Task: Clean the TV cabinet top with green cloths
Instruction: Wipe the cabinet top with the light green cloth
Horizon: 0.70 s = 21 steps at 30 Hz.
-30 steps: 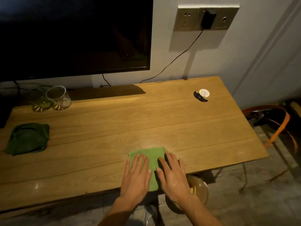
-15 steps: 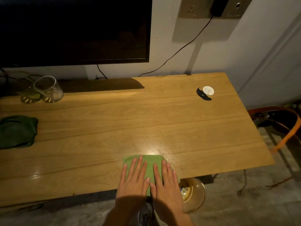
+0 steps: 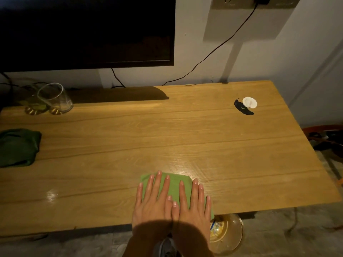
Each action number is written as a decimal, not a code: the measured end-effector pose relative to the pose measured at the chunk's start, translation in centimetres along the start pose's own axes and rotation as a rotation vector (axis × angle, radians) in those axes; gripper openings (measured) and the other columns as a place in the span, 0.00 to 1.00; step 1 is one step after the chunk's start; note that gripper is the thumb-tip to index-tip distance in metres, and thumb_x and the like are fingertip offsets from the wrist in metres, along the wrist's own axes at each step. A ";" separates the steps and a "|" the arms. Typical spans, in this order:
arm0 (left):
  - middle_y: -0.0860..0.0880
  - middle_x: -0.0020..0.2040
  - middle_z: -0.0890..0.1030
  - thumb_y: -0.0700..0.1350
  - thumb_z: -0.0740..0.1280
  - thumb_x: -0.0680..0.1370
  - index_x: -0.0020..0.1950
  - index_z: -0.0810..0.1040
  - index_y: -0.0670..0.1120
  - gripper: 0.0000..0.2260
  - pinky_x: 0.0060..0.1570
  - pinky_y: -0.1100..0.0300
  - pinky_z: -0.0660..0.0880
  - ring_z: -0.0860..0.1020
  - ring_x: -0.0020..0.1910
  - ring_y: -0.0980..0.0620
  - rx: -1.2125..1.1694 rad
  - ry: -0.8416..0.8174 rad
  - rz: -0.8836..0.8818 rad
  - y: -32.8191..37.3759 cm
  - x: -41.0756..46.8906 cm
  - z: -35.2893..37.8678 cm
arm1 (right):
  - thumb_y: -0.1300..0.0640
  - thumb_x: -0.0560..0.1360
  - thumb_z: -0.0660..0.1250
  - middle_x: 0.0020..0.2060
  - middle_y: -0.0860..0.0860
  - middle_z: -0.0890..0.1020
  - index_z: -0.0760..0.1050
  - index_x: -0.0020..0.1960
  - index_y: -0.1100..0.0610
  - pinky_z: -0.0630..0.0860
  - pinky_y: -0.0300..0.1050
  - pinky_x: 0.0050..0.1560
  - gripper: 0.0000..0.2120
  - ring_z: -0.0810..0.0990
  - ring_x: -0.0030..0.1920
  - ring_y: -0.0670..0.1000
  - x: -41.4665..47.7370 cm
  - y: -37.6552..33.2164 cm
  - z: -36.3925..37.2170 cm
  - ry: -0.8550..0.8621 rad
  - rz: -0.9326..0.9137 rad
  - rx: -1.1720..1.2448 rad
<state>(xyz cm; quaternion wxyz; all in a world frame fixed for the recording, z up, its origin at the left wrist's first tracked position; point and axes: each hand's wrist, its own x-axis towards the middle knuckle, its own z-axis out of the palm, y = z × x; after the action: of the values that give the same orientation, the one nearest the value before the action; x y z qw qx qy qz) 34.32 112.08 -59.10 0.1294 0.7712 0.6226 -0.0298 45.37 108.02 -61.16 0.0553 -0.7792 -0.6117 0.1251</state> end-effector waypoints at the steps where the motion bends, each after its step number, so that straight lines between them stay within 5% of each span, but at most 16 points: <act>1: 0.48 0.79 0.57 0.54 0.54 0.79 0.78 0.59 0.49 0.27 0.71 0.41 0.53 0.55 0.78 0.46 -0.005 0.014 0.015 -0.1 0.3 0.1 | 0.43 0.80 0.52 0.78 0.58 0.59 0.59 0.78 0.49 0.50 0.59 0.74 0.28 0.54 0.78 0.57 0.2 0.0 0.1 0.001 0.009 -0.010; 4: 0.47 0.79 0.56 0.53 0.50 0.80 0.78 0.58 0.49 0.25 0.71 0.40 0.54 0.55 0.78 0.45 0.000 0.034 0.038 -0.3 1.3 0.4 | 0.43 0.79 0.59 0.78 0.59 0.60 0.60 0.78 0.50 0.54 0.62 0.74 0.29 0.57 0.78 0.60 0.7 -0.2 0.5 0.011 0.034 -0.002; 8: 0.48 0.79 0.54 0.54 0.56 0.79 0.78 0.57 0.48 0.28 0.73 0.41 0.51 0.52 0.78 0.46 0.010 0.006 0.034 -0.4 2.4 0.6 | 0.42 0.80 0.52 0.77 0.60 0.60 0.61 0.78 0.51 0.57 0.65 0.73 0.28 0.59 0.77 0.61 1.8 -0.2 0.8 0.063 0.023 0.021; 13: 0.47 0.80 0.39 0.56 0.42 0.80 0.79 0.46 0.51 0.27 0.75 0.45 0.37 0.36 0.78 0.49 -0.002 0.007 -0.048 -0.3 6.4 -0.3 | 0.40 0.82 0.43 0.80 0.57 0.46 0.46 0.80 0.48 0.44 0.61 0.76 0.29 0.43 0.80 0.57 7.1 0.2 -0.3 0.016 -0.062 -0.057; 18: 0.39 0.76 0.64 0.51 0.55 0.79 0.75 0.67 0.47 0.24 0.75 0.44 0.54 0.59 0.76 0.41 -0.085 0.146 0.016 -0.5 11.2 -1.2 | 0.40 0.82 0.42 0.80 0.58 0.42 0.41 0.80 0.47 0.41 0.61 0.77 0.29 0.38 0.79 0.56 11.5 -0.6 -0.4 0.016 0.024 -0.061; 21: 0.41 0.76 0.64 0.52 0.50 0.79 0.76 0.65 0.48 0.25 0.75 0.47 0.49 0.59 0.76 0.43 -0.097 0.148 -0.009 -0.8 14.3 -1.4 | 0.40 0.82 0.40 0.79 0.57 0.41 0.39 0.80 0.47 0.37 0.60 0.76 0.29 0.37 0.79 0.56 15.0 -1.0 -0.8 -0.003 0.011 -0.063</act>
<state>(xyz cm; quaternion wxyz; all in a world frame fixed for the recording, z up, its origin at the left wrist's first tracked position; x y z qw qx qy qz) 36.55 126.19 -60.82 0.1203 0.7611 0.6348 0.0569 47.96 122.87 -62.07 0.0291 -0.7836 -0.6113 0.1072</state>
